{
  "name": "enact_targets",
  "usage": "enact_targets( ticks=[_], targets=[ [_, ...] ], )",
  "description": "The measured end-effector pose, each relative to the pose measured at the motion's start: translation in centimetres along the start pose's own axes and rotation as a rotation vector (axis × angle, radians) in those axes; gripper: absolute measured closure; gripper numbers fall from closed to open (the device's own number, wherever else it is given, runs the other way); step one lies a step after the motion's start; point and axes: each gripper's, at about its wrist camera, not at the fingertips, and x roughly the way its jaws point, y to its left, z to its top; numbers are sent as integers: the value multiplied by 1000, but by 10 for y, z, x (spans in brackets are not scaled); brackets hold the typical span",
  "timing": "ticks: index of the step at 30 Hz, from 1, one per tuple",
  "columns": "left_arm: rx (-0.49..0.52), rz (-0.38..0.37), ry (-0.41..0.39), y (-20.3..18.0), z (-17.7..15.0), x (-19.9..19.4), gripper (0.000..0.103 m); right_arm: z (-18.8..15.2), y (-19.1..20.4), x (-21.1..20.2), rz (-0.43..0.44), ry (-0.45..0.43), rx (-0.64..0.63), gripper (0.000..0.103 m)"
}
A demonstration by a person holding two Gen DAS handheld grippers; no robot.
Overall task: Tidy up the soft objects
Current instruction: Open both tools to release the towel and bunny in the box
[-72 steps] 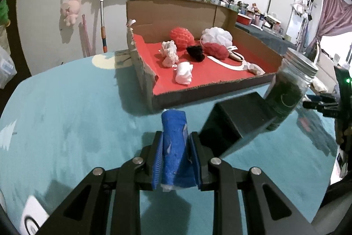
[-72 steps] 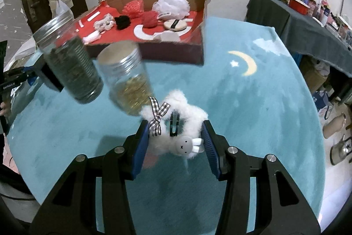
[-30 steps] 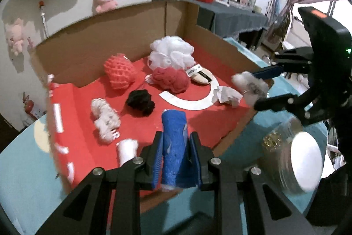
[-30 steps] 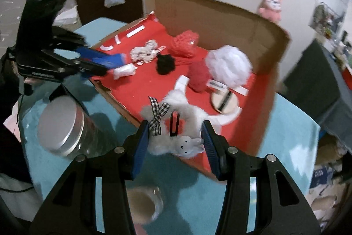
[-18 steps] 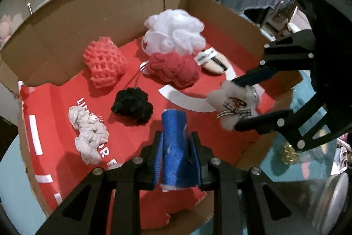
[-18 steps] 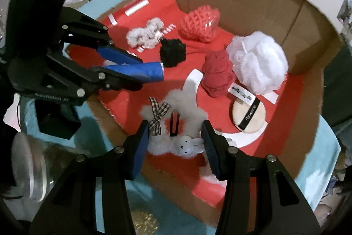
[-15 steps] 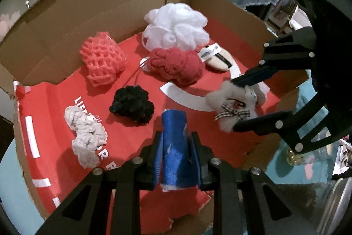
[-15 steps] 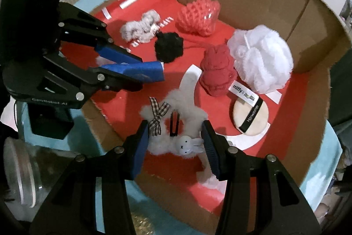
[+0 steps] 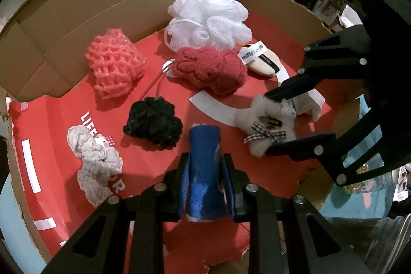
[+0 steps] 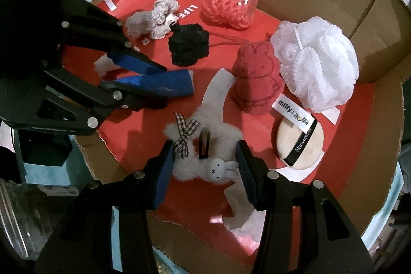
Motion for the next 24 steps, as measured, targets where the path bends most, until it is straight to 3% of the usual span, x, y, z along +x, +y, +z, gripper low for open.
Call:
enact_targets(
  ticks=[11, 20, 24],
  targets=[
    [3, -4, -3, -1, 1, 1, 74, 6, 1, 11, 10, 5, 8, 55],
    [-5, -8, -57, -5, -1, -17, 56, 4, -4, 8, 18, -5, 29, 51],
    [-40, -1, -108, -5, -5, -36, 42, 3, -5, 1, 8, -24, 51, 40]
  ],
)
